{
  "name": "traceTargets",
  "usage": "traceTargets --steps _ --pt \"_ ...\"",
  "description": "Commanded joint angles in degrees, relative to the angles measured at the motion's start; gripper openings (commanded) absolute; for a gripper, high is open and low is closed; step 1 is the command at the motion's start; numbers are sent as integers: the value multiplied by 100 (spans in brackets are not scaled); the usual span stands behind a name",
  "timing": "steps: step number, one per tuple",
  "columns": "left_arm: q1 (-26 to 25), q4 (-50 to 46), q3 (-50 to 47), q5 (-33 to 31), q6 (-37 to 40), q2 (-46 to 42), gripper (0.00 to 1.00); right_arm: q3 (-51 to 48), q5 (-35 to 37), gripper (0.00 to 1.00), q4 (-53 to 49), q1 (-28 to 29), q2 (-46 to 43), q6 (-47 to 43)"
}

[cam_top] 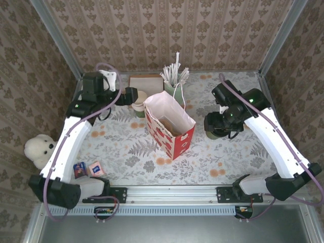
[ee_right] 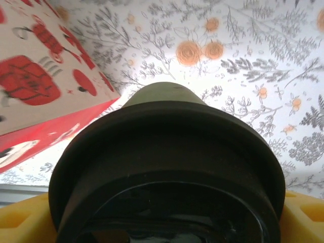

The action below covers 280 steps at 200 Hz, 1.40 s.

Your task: Pack the takeout coffee

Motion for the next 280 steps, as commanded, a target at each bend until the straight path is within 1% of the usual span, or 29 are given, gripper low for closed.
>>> traceTargets --steps 1,13,17,32,63,79,90,109,149,177,201,225,250,280 --pt "31 -54 372 404 -80 458 100 715 231 76 -1181 76 202 -252" --pt "10 117 488 523 -113 671 100 1133 221 75 -1372 109 240 -274" --pt "4 190 505 542 -130 729 100 1257 215 75 -1420 125 407 -284" --pt "-17 367 544 427 -247 945 100 1593 30 74 -1417 179 462 -289" --pt "7 -3 872 -600 -563 1415 100 2039 -97 74 -1415 360 546 -188" --pt "18 -167 1015 -810 -623 1628 100 2296 -145 74 -1404 489 604 -156" --pt "14 -244 1084 -762 -647 1777 100 2546 -84 74 -1396 626 640 -134" --pt "-27 -267 1167 -492 -719 1975 100 2793 -99 74 -1198 830 645 -64" --pt "-289 -294 1311 -370 -644 2157 100 2935 -438 74 -706 1311 838 -81" --pt "-435 -361 1344 -331 -619 2259 100 2913 -588 74 -188 1584 1009 -104" --pt "-490 -405 1334 -330 -590 2272 100 2843 -453 74 188 1783 1352 -176" --pt "-481 -479 1285 -569 -552 2136 100 2983 -354 74 438 2001 1779 -270" --pt "-381 -652 1242 -563 -558 1802 100 3294 -133 75 372 2084 2152 -290" --pt "-386 -663 900 -583 -611 1161 100 3350 -133 75 355 2120 2413 -261"
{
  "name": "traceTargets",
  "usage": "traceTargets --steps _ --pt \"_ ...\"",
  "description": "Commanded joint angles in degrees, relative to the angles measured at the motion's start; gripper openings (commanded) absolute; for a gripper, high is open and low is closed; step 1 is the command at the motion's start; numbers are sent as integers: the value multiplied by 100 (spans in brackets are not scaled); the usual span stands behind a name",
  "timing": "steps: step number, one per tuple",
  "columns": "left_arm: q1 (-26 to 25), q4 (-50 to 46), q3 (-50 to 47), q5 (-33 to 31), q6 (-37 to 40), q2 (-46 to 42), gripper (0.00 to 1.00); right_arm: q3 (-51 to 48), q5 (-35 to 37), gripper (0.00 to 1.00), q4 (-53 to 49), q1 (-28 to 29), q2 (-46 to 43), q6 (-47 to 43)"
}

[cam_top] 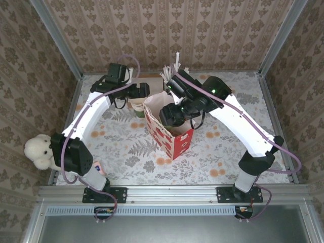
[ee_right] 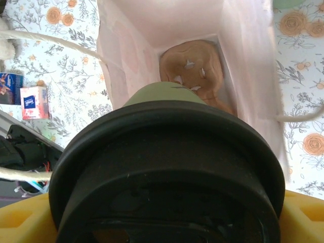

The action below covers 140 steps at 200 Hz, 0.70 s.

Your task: Pack the takeout coffee

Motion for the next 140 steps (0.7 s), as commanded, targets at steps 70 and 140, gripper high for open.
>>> traceTargets --steps 70,140 --pt "-280 -421 -616 318 -732 -1885 100 269 216 76 -134 48 386 -69" --pt "-395 -931 -698 1441 -781 -2842 100 284 165 76 -363 60 577 -62"
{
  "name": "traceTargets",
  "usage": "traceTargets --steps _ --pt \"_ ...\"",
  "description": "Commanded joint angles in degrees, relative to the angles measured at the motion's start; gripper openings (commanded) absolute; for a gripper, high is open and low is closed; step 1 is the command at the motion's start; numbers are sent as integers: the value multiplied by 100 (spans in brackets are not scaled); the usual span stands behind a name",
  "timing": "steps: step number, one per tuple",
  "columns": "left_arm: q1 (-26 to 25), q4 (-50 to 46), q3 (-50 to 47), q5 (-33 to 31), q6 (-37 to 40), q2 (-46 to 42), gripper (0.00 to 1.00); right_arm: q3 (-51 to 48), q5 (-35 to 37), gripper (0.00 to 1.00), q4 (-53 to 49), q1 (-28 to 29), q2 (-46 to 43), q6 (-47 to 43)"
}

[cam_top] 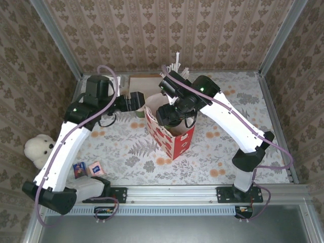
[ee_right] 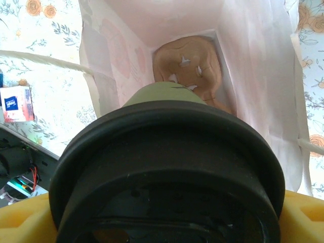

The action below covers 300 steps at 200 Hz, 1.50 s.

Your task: Pack the takeout coffee

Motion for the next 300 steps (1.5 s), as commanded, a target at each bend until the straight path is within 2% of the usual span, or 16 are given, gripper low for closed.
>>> traceTargets --steps 1,22,54,60,128,198,220,254,300 --pt "-21 -246 2 778 -50 -392 100 135 103 76 -328 40 140 -62" --pt "-85 -216 -6 1482 -133 -412 97 132 225 76 -422 49 178 -8" --pt "-125 -182 -174 1657 -31 -449 83 168 331 76 -517 78 287 96" --pt "-298 -173 -205 1713 -18 -449 81 203 362 76 -557 89 321 126" --pt "-335 -373 -243 1906 393 -406 72 547 851 75 -1086 191 567 309" --pt "-335 -260 -347 1897 539 -326 33 483 897 74 -1185 203 461 409" --pt "-335 -386 -320 1874 641 -321 24 485 734 74 -1042 234 545 418" --pt "-326 -662 -267 1710 816 -403 1 255 702 75 -715 234 646 403" --pt "-310 -1095 -392 1049 1199 -672 0 31 718 75 -699 137 419 511"
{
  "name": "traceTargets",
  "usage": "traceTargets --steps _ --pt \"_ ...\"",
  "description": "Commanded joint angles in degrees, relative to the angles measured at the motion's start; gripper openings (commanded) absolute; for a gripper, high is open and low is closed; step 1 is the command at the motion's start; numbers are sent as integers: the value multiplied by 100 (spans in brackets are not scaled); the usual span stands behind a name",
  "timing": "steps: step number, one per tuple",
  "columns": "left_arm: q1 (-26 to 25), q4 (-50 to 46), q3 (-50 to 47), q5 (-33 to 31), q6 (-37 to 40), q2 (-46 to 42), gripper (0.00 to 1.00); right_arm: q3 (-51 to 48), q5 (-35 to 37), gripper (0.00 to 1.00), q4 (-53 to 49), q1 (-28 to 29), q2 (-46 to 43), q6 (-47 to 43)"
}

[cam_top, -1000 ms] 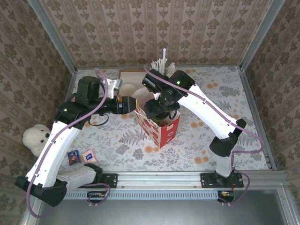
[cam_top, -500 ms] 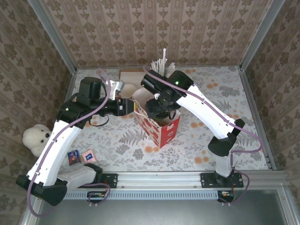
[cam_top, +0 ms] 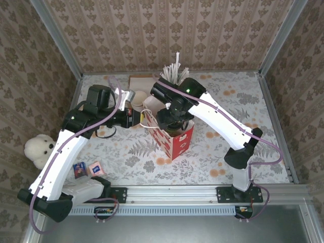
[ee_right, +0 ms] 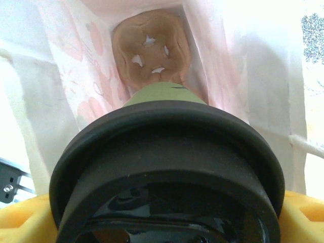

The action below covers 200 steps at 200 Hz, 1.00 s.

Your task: Pack the takeout coffee

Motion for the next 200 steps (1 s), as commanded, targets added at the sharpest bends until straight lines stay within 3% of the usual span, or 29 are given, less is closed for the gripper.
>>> traceTargets --steps 1,43,68,117,142,200 --pt "12 -332 -59 -373 339 -255 0 -142 35 75 -99 -61 -121 142" --pt "78 -267 -132 -422 379 -455 0 -222 149 75 -276 -62 -91 237" --pt "66 -37 -151 21 317 -380 0 -191 23 75 -147 -31 44 259" --pt "127 66 -145 258 379 -410 0 -234 208 75 -232 61 391 354" --pt "538 85 -198 456 329 -402 0 -424 89 75 -256 79 332 353" --pt "603 516 -301 1035 73 -277 0 -946 111 74 -472 107 67 529"
